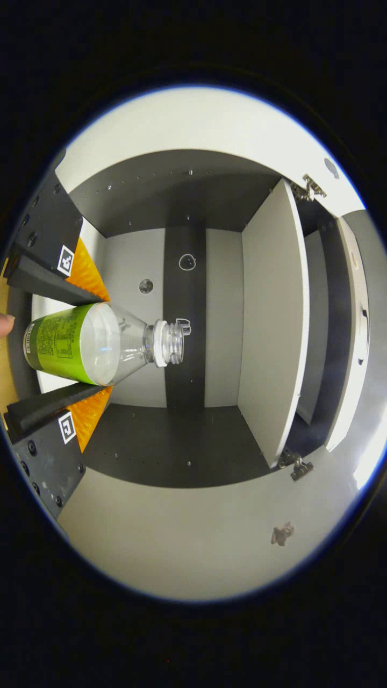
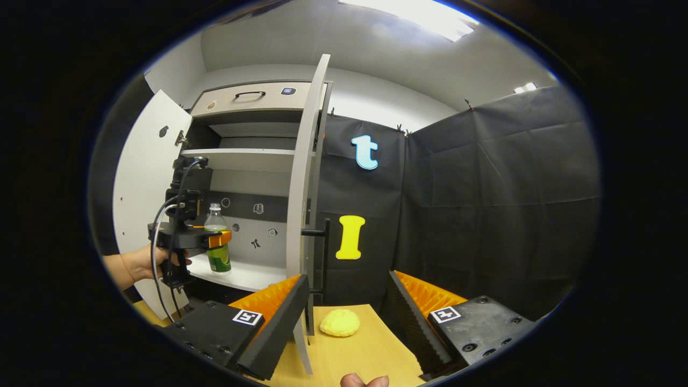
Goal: Grasp the bottle in the cabinet with the left hand and place it on the coaster, then close the right door with the right hand and the left door with the left hand.
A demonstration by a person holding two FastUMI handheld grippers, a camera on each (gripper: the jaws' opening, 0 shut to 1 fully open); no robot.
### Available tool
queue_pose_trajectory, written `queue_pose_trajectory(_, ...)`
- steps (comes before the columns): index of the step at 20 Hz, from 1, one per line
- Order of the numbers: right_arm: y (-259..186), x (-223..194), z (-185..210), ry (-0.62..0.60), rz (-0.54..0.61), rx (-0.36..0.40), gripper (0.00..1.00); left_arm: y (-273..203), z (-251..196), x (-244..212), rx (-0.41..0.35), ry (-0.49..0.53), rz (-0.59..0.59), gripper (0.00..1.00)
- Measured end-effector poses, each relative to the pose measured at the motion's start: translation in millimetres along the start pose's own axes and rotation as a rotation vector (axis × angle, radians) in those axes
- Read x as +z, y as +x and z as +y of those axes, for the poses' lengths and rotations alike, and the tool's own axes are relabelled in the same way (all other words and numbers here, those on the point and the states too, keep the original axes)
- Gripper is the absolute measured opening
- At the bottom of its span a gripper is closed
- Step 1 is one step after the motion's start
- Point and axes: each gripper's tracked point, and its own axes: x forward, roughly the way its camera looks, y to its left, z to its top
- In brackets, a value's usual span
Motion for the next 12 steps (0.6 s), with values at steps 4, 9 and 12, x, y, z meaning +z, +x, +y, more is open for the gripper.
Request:
queue_pose_trajectory(4,1.2,1.6,9.3,-0.014,-0.003,0.016,0.97,-56.6,-0.6,-9.4,-0.037,0.016,-0.032,0.76)
queue_pose_trajectory(9,2.1,2.8,13.0,-0.015,-0.008,0.017,0.97,-118.4,0.1,-38.6,-0.044,-0.014,-0.03,0.76)
queue_pose_trajectory(12,1.9,4.2,12.6,-0.017,-0.016,0.01,0.97,-148.0,-1.0,-64.5,-0.037,-0.028,-0.033,0.76)
